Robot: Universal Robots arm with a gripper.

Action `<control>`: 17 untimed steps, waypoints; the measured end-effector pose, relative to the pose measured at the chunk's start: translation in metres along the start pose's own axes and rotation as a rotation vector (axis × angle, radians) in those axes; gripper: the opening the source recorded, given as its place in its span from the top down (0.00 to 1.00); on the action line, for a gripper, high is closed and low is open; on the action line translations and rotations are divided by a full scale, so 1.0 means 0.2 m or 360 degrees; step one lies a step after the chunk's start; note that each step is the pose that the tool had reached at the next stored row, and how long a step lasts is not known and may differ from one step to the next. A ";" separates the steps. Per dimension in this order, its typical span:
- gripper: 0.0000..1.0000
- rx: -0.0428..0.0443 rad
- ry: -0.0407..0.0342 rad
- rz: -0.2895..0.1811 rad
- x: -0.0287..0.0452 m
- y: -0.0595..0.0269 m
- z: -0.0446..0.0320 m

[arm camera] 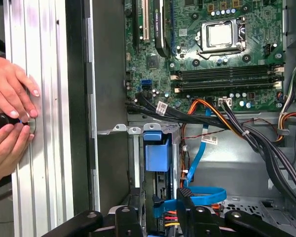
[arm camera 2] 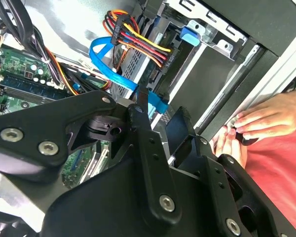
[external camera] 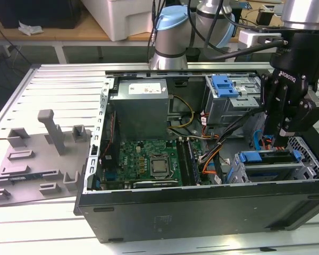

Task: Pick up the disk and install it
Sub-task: 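Insert the second disk wire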

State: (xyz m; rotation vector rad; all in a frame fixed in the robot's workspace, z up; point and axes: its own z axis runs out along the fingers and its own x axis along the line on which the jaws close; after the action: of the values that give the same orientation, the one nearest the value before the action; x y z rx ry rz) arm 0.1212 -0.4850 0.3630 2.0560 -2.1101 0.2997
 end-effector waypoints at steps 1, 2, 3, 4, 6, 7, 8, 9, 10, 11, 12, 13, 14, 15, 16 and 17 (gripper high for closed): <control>0.58 -0.0001 0.0000 0.0002 0.000 0.000 0.000; 0.58 -0.0001 0.0000 0.0004 0.000 0.000 0.000; 0.58 -0.0002 0.0000 0.0006 0.000 -0.001 0.001; 0.58 -0.0002 -0.0001 0.0008 0.000 -0.003 0.001; 0.58 -0.0004 0.0000 0.0013 0.003 -0.008 0.001; 0.58 -0.0005 0.0000 0.0015 0.005 -0.011 0.002; 0.58 -0.0006 0.0000 0.0016 0.009 -0.014 0.003; 0.58 -0.0007 0.0000 0.0018 0.013 -0.015 0.004; 0.58 -0.0008 0.0000 0.0020 0.016 -0.016 0.005; 0.58 -0.0009 0.0000 0.0023 0.019 -0.016 0.006; 0.58 -0.0010 0.0000 0.0026 0.021 -0.016 0.007; 0.58 -0.0011 0.0000 0.0029 0.022 -0.016 0.008; 0.58 -0.0012 0.0001 0.0033 0.022 -0.016 0.008; 0.58 -0.0013 0.0001 0.0036 0.022 -0.016 0.009; 0.58 -0.0014 0.0001 0.0041 0.022 -0.016 0.010; 0.58 -0.0015 0.0001 0.0044 0.022 -0.016 0.011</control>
State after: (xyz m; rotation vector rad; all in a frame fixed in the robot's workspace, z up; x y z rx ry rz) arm 0.1244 -0.4898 0.3621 2.0229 -2.1370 0.2938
